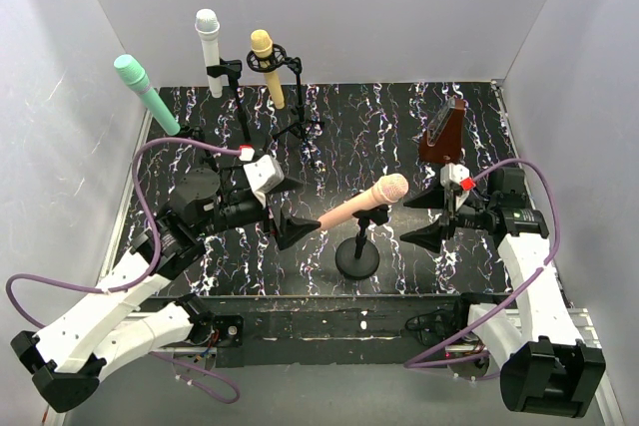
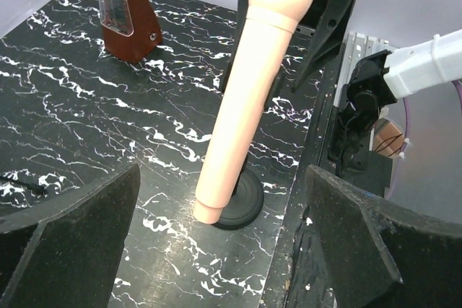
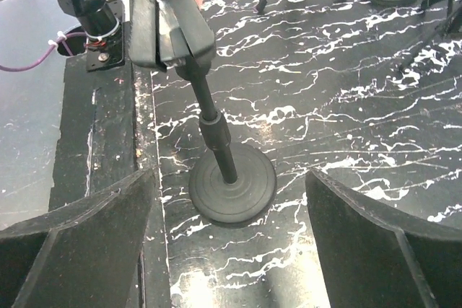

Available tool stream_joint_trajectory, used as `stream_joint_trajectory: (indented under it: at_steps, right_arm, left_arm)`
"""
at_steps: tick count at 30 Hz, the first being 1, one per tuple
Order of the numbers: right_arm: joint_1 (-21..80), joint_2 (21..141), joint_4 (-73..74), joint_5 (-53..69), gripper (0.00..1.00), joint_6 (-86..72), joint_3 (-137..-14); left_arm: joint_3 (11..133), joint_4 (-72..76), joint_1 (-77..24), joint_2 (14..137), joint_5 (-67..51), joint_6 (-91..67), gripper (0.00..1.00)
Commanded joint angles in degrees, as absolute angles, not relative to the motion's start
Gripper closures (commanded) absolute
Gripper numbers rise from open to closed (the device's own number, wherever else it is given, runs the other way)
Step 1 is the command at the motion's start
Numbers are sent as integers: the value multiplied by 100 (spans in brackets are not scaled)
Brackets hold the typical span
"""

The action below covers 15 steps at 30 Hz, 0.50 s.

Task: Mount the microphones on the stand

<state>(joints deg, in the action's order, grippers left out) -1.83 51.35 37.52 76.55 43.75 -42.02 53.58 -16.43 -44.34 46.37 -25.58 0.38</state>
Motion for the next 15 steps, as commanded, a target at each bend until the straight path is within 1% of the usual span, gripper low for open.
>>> stream_joint_trajectory:
  at_steps: [1,8,15]
  right_arm:
    - [-456,4966,3815,7761,8,4535,-4008]
    - [-896,5080,4016,7699,8,4807,-3990]
    - [-923,5115,4139,7611,9,5027,-4043]
  left_arm:
    - [5282,-1591,-4412,4588,-2242,-342,2]
    - [5063,-1336,-4412,4500,-2022,-659,2]
    - [5045,-1274,-4412,4570,-1899,-694,2]
